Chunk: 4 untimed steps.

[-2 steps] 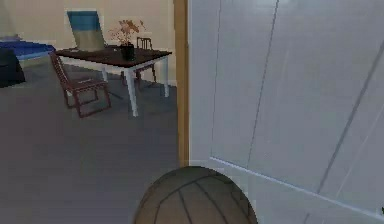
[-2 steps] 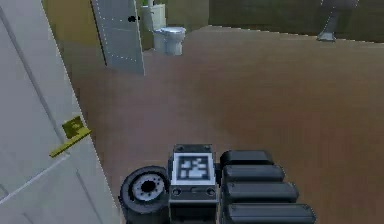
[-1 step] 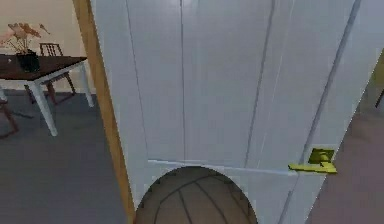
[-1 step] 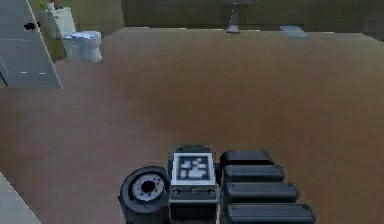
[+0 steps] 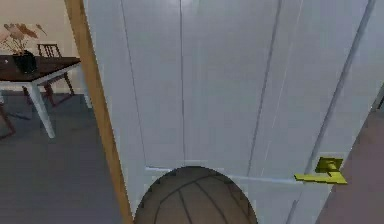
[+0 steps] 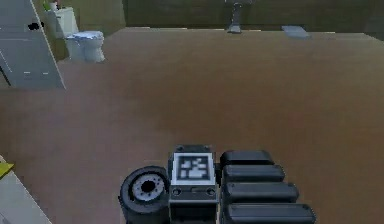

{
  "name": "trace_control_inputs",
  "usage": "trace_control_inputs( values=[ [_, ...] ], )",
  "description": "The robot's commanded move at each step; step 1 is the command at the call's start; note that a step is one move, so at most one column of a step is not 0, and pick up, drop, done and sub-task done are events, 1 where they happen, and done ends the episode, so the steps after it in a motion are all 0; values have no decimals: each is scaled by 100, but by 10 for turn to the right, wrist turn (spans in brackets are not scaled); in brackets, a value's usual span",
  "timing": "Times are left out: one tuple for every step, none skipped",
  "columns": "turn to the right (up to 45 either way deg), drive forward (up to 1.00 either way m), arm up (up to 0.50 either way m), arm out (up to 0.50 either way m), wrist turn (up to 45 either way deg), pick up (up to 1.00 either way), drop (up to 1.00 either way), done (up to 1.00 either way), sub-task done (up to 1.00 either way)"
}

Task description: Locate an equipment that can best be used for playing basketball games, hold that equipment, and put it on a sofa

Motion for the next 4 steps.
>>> trace_control_inputs(
  values=[
    [-360, 0, 0, 0, 0, 0, 0, 0, 0],
    [0, 45, 0, 0, 0, 0, 0, 0, 0],
    [-450, 0, 0, 0, 0, 0, 0, 0, 0],
    [-30, 0, 0, 0, 0, 0, 0, 0, 0]
  ],
)
